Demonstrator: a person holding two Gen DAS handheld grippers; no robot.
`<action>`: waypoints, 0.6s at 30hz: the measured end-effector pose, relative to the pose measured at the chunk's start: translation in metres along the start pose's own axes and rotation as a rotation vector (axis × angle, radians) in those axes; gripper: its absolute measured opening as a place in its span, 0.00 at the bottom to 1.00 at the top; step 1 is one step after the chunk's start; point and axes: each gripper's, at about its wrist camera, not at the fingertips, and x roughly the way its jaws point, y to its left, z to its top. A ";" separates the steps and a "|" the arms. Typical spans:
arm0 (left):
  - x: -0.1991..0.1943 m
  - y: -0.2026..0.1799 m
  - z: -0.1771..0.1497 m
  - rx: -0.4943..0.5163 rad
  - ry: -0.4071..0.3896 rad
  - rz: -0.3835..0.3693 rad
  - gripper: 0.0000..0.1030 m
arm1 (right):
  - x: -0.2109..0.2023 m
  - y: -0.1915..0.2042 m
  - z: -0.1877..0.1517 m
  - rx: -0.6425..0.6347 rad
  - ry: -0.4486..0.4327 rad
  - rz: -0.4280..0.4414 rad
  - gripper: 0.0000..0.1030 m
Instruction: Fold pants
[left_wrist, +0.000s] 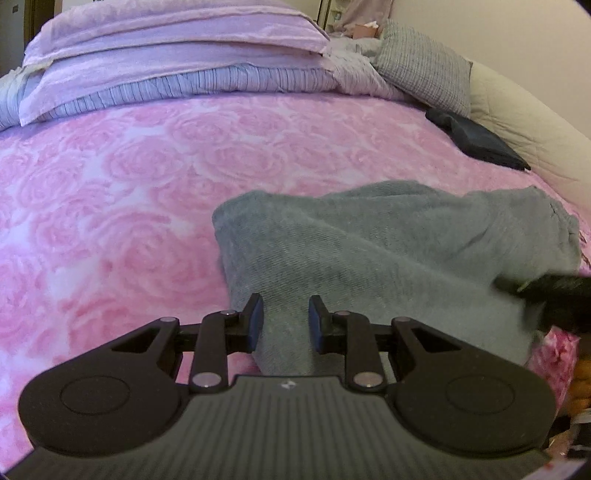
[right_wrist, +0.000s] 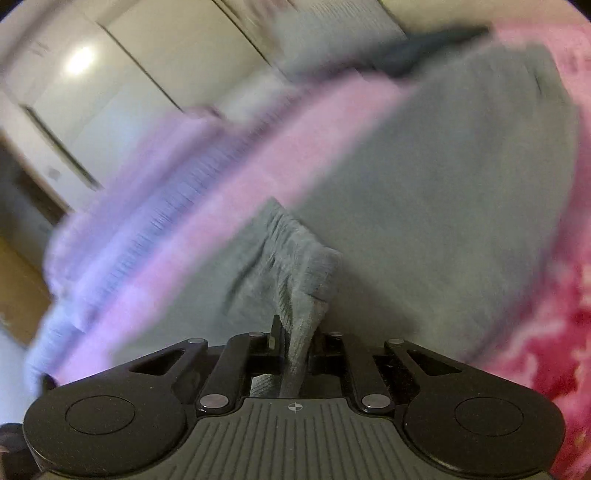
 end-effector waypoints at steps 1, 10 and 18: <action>0.001 0.000 0.000 0.003 0.005 0.007 0.21 | 0.002 -0.009 -0.001 0.014 0.002 0.025 0.07; -0.010 0.012 0.024 -0.006 -0.065 0.051 0.20 | -0.040 0.028 0.024 -0.275 -0.180 -0.170 0.30; 0.063 -0.007 0.040 0.086 0.009 0.109 0.18 | 0.035 0.012 0.023 -0.403 -0.040 -0.065 0.33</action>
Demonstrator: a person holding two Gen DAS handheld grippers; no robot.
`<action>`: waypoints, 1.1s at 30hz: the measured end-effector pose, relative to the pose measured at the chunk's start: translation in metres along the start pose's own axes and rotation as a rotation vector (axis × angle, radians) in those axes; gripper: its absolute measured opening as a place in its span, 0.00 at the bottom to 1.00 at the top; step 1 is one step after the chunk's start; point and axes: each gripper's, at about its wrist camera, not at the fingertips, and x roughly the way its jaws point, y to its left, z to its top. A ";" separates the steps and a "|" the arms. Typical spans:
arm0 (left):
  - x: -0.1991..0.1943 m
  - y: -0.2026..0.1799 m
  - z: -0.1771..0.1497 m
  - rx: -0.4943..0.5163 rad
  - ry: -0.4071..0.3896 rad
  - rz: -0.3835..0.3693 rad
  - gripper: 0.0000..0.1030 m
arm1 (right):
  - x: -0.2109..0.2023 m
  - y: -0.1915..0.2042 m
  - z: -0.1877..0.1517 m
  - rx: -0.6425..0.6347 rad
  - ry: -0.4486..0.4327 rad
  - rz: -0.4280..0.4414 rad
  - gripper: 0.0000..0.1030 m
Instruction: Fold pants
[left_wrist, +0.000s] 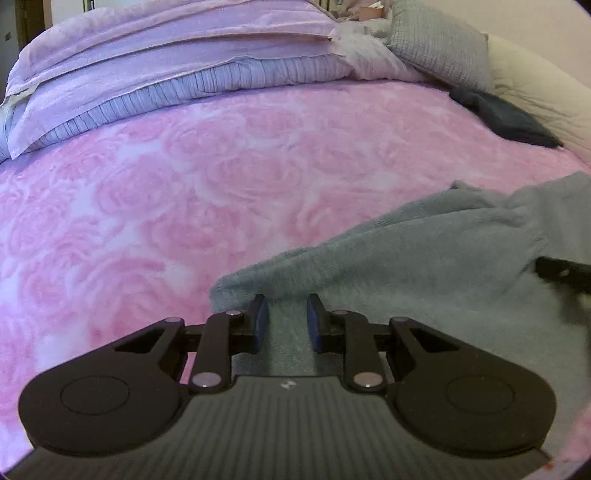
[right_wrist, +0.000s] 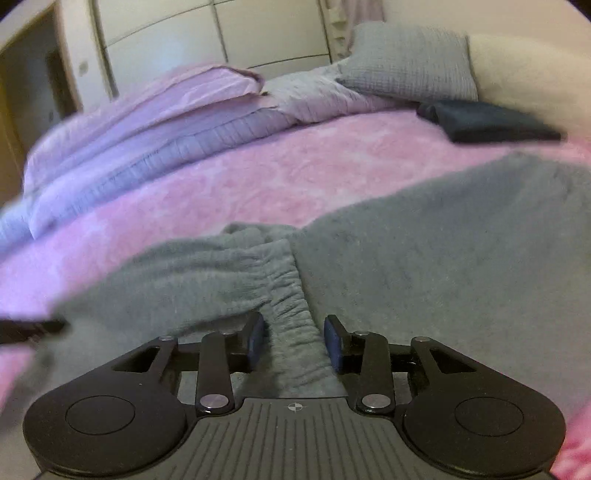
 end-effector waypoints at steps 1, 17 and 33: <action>-0.002 -0.001 0.000 0.005 0.001 0.002 0.18 | -0.004 -0.006 0.003 0.035 0.020 0.011 0.33; -0.094 -0.017 -0.059 -0.062 0.059 -0.033 0.18 | -0.059 0.052 -0.042 -0.257 0.100 -0.018 0.33; -0.163 -0.008 -0.104 -0.095 0.076 -0.047 0.25 | -0.129 0.065 -0.089 -0.262 0.145 -0.059 0.39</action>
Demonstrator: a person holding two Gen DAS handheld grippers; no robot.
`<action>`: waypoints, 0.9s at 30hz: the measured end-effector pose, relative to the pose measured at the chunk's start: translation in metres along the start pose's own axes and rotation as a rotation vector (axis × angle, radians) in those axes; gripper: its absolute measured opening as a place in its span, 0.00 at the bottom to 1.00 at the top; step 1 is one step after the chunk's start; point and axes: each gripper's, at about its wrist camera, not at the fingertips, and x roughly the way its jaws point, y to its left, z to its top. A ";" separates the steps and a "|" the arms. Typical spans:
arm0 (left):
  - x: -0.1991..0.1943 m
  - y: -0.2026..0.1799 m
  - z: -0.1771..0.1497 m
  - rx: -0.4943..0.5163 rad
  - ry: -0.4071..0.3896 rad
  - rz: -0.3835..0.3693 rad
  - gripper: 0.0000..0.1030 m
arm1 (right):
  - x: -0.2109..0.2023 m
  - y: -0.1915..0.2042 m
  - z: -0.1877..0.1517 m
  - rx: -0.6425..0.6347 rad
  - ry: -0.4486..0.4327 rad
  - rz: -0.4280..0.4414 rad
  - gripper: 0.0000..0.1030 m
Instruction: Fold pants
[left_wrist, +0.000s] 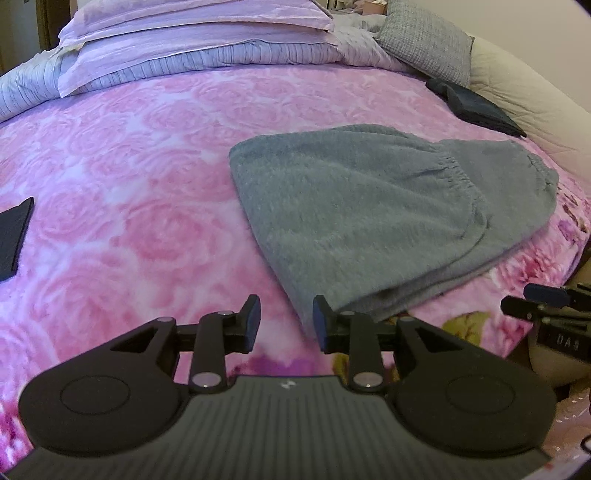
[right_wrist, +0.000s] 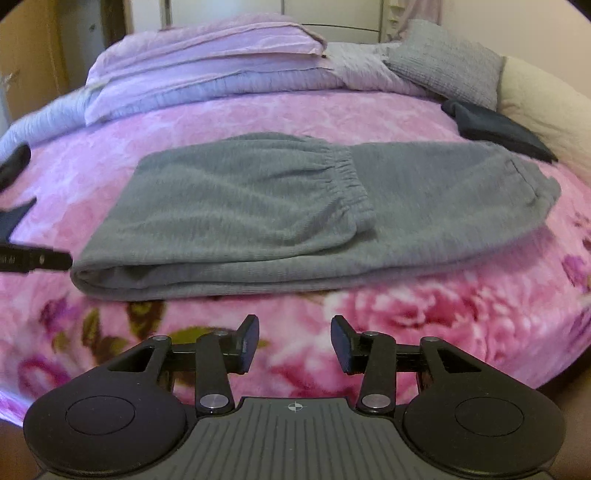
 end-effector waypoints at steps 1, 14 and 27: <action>-0.002 0.000 -0.001 0.000 -0.002 -0.001 0.25 | -0.003 -0.007 0.000 0.028 -0.006 0.006 0.39; 0.018 0.041 0.031 -0.157 -0.030 0.054 0.26 | 0.038 -0.276 0.026 0.841 -0.306 0.103 0.58; 0.038 0.070 0.029 -0.330 -0.003 0.053 0.26 | 0.111 -0.336 0.017 1.010 -0.357 0.321 0.20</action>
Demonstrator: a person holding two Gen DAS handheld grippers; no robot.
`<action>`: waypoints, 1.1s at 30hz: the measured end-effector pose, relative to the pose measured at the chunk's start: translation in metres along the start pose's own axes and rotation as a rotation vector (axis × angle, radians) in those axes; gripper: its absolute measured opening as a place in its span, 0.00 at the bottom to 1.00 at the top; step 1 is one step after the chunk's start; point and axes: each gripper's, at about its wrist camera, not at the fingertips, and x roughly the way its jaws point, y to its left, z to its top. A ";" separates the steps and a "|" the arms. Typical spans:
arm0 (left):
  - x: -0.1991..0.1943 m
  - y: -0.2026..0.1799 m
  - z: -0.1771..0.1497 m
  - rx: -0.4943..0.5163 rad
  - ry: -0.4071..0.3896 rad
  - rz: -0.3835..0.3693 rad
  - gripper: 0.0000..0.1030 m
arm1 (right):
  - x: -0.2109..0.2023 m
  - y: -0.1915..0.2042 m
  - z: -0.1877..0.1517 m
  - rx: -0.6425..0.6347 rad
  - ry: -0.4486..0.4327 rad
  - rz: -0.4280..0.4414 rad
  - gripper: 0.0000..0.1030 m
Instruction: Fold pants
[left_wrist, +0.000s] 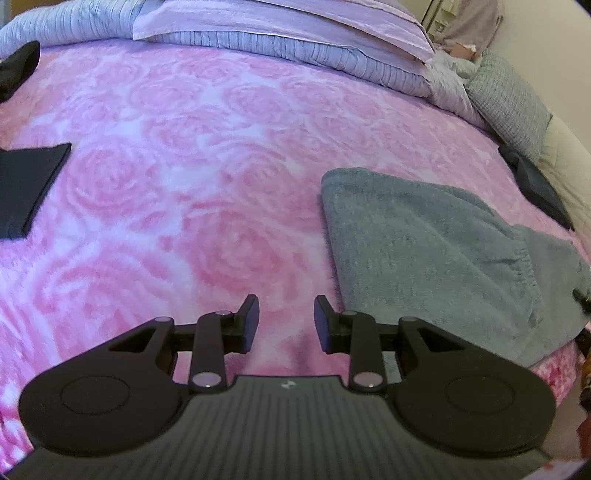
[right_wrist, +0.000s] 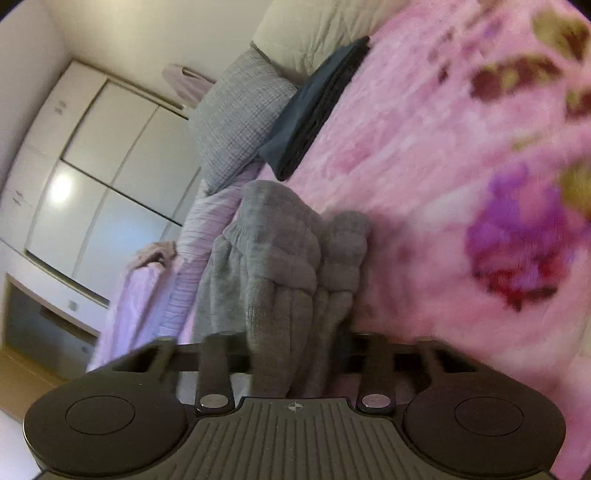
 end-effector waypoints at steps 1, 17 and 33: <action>0.000 0.002 0.000 -0.010 0.000 -0.005 0.26 | -0.002 -0.001 -0.001 0.022 -0.012 -0.005 0.16; -0.041 0.079 -0.014 -0.128 -0.023 0.078 0.26 | 0.001 0.307 -0.303 -1.740 -0.172 -0.001 0.14; -0.030 0.031 -0.014 -0.135 0.015 -0.213 0.32 | -0.048 0.255 -0.332 -1.578 0.176 -0.003 0.68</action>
